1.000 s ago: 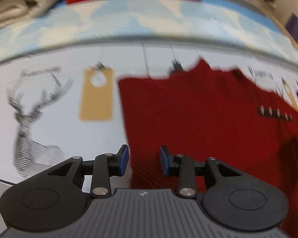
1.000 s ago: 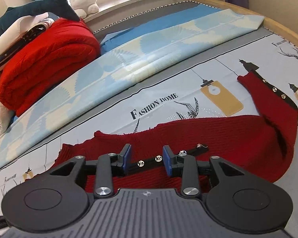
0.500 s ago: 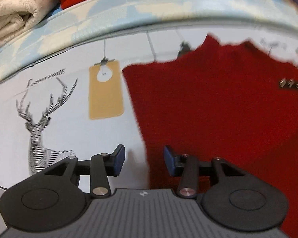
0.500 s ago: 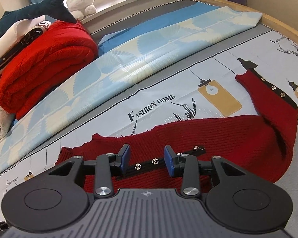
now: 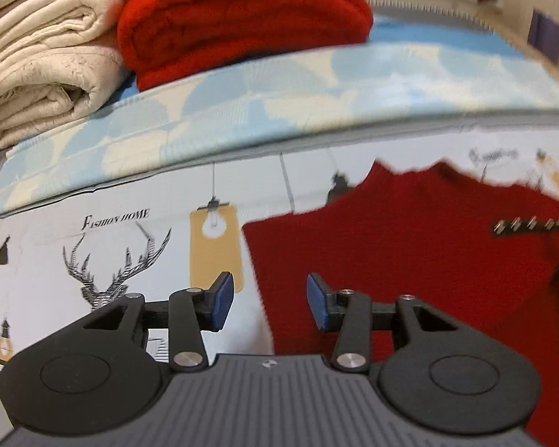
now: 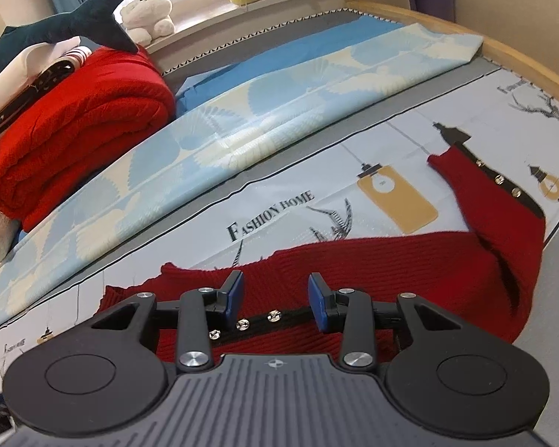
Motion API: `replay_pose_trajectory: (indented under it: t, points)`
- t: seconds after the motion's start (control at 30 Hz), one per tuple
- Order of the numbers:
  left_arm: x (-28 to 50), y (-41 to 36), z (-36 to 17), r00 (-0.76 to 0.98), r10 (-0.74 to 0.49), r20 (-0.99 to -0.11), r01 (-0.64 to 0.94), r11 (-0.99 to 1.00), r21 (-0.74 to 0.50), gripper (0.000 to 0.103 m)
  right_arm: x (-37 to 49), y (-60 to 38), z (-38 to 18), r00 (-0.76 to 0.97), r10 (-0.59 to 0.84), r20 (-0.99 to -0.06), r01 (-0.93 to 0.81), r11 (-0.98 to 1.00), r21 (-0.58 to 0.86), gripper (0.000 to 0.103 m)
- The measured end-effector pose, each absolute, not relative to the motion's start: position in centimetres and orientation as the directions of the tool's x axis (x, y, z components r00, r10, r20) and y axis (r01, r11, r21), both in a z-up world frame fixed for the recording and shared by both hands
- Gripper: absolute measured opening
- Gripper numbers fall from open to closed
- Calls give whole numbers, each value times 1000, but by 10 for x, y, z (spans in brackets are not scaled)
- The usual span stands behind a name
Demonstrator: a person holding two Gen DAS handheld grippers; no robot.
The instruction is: Fold small clothes
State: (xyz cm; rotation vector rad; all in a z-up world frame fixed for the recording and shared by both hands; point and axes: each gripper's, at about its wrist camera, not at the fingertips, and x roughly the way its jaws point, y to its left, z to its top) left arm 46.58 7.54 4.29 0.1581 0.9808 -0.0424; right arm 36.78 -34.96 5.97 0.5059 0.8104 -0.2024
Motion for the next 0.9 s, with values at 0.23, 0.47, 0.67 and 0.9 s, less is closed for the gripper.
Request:
replay_pose_trajectory:
  t: [0.23, 0.47, 0.67, 0.9]
  points:
    - [453, 52, 48, 564, -21, -825, 124, 991, 59, 49, 361, -370, 66, 688, -12, -726, 369, 867, 335, 40]
    - [444, 44, 52, 561, -85, -823, 136, 991, -9, 49, 358, -389, 68, 697, -50, -715, 370, 879, 299, 40]
    - [444, 48, 50, 553, -73, -830, 132, 991, 1, 49, 357, -446, 64, 692, -139, -708, 459, 842, 283, 39]
    - [448, 58, 50, 549, -65, -833, 114, 993, -2, 49, 349, -512, 43, 697, -184, -693, 541, 769, 340, 28]
